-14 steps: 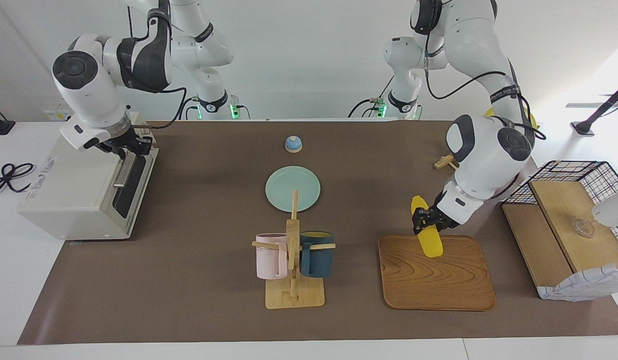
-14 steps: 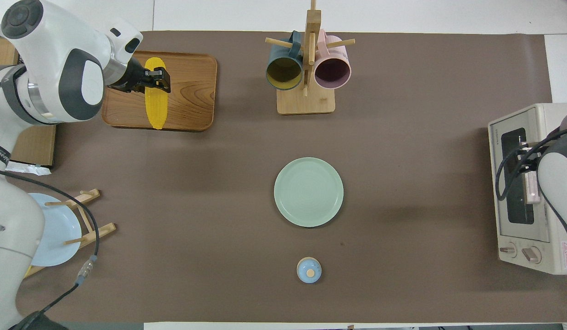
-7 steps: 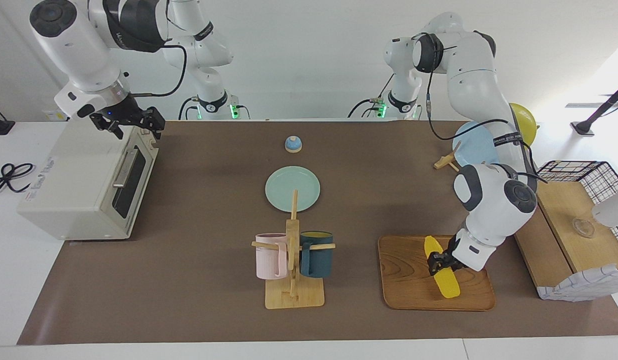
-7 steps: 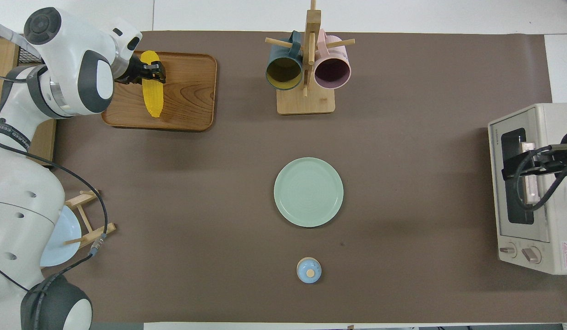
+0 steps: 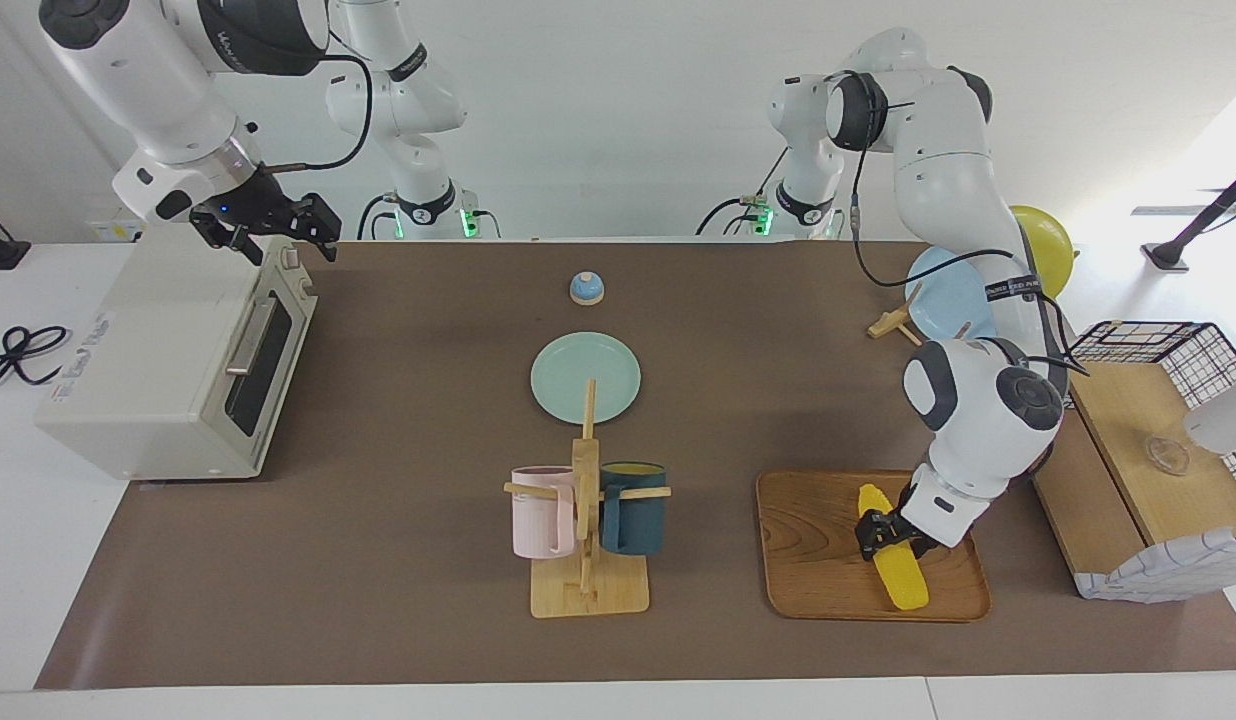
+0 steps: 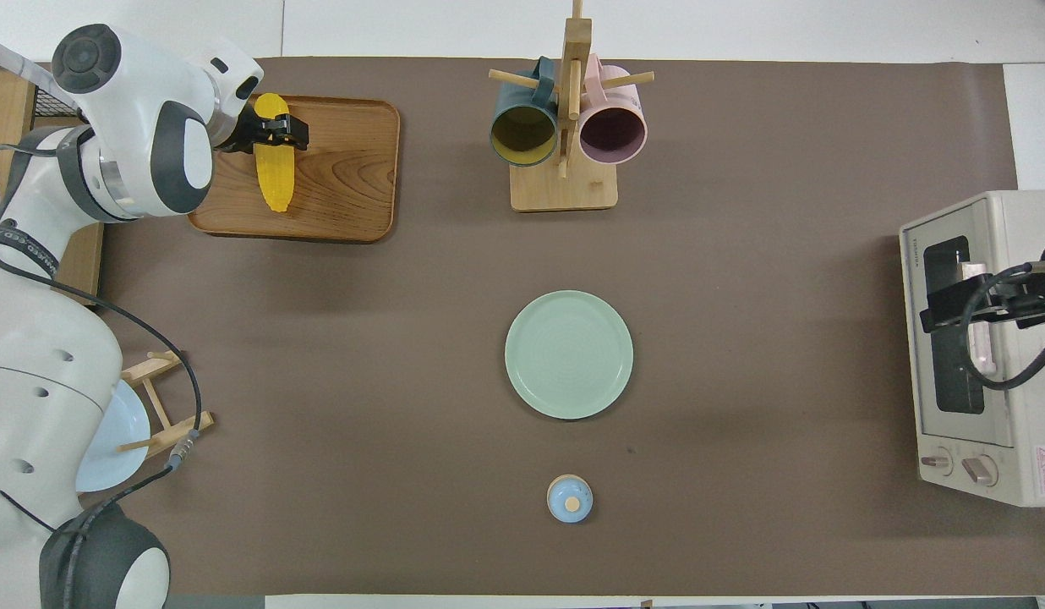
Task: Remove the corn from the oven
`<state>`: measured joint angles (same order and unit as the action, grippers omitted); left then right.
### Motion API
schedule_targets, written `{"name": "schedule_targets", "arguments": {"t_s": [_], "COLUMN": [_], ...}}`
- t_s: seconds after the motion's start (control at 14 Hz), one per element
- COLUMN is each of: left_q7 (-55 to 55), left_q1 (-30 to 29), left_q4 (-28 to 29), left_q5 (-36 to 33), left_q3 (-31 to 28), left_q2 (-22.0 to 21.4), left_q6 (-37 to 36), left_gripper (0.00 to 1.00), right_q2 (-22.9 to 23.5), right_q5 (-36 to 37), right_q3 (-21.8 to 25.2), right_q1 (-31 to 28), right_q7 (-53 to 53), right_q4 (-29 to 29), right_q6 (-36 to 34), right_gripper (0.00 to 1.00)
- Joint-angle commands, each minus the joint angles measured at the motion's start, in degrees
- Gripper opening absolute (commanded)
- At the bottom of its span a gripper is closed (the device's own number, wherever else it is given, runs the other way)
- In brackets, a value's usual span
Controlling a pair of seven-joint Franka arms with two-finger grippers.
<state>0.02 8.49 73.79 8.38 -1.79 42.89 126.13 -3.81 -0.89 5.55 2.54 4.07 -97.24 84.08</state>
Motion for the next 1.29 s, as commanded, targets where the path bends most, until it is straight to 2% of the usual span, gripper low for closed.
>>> {"name": "schedule_targets", "arguments": {"t_s": [0.0, 0.36, 0.57, 0.79, 0.93, 1.21], "left_q7": [0.69, -1.06, -3.36, -4.59, -5.46, -7.4], "left_q1": [-1.63, -2.69, -2.33, -2.42, -2.42, -2.68], "left_q4": [1.53, 5.04, 5.22, 5.57, 6.88, 20.22], "left_q5": [-0.82, -1.0, -5.04, -6.62, -6.62, -6.62], "left_q3": [0.3, -1.45, -1.99, -1.99, -1.99, -0.85], "left_q2": [-6.04, -20.19, -27.74, -34.17, -37.86, -48.23], "left_q6": [-7.19, -20.89, -31.17, -42.96, -47.01, -45.2], "left_gripper": [1.0, 1.0, 1.0, 1.0, 1.0, 1.0], "right_q2": [3.18, 3.37, 3.02, 2.93, 3.1, 2.75], "right_q5": [1.84, 1.51, 1.33, 0.89, 0.98, 1.15], "right_q3": [-0.45, -0.45, -0.01, -0.1, -0.19, -0.19], "right_q1": [0.87, -0.16, -0.52, -0.35, -0.26, -0.34], "right_q7": [1.38, 1.12, 1.2, 1.11, 1.03, 0.94], "right_q4": [4.33, 4.69, 5.31, 5.66, 6.62, 6.45], "right_q6": [-0.84, -0.67, -0.41, -0.41, -0.58, -0.58], "right_gripper": [1.0, 1.0, 1.0, 1.0, 1.0, 1.0]}}
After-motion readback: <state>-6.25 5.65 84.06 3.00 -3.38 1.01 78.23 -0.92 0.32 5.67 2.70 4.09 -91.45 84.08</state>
